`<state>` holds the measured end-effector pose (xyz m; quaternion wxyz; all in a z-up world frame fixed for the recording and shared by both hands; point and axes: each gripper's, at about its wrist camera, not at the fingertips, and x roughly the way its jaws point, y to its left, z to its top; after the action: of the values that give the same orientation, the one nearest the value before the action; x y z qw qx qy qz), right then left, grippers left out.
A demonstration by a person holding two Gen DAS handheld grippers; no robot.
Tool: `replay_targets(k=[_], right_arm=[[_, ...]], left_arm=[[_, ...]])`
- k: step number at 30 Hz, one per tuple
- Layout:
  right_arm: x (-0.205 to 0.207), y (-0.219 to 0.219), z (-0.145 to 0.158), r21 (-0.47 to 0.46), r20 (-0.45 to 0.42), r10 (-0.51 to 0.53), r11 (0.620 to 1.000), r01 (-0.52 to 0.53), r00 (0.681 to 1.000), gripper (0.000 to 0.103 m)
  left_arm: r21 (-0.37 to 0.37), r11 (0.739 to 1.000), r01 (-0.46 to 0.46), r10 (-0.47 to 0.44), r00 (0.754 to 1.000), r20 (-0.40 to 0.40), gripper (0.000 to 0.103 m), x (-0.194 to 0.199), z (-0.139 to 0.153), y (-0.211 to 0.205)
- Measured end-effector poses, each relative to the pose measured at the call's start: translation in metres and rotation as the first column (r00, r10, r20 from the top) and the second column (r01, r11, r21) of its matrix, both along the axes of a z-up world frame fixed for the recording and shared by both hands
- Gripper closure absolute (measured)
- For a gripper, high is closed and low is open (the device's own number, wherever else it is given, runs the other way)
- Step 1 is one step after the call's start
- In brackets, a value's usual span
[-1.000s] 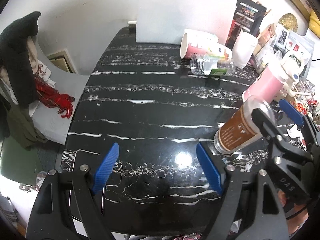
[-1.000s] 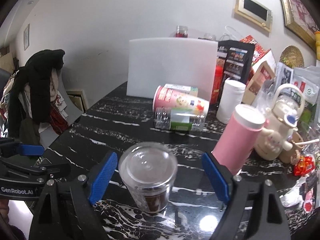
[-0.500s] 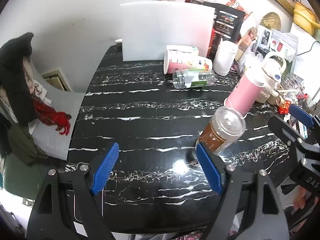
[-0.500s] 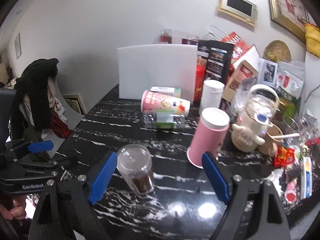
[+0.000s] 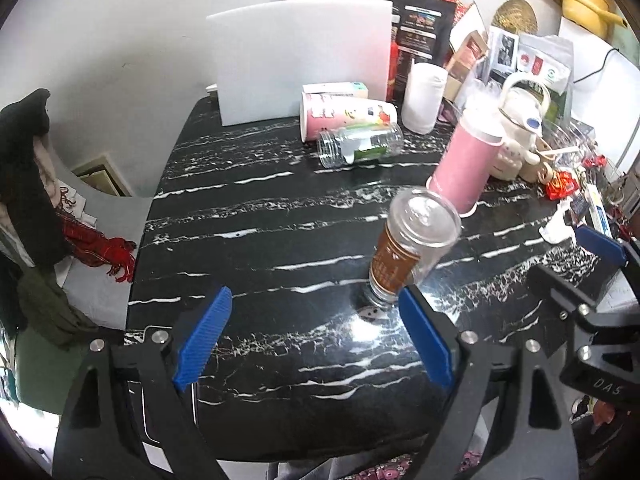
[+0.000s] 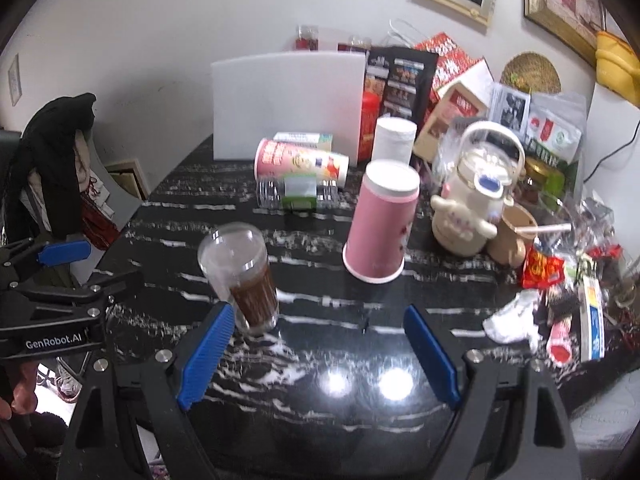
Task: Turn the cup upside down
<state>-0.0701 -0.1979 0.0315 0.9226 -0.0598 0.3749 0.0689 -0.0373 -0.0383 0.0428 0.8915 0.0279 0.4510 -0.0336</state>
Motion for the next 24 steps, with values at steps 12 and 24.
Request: replay_targets(k=[12, 24], right_arm=[[-0.013, -0.001, -0.03, 0.019, -0.084, -0.009, 1.0, 0.011, 0.996, 0.016], [-0.017, -0.001, -0.038, 0.031, -0.108, -0.008, 0.999, 0.012, 0.994, 0.016]], left_arm=[[-0.005, 1.0, 0.025, -0.025, 0.999, -0.038, 0.018, -0.013, -0.019, -0.003], [0.0, 0.999, 0.043, -0.043, 0.997, -0.059, 0.018, -0.019, -0.03, -0.005]])
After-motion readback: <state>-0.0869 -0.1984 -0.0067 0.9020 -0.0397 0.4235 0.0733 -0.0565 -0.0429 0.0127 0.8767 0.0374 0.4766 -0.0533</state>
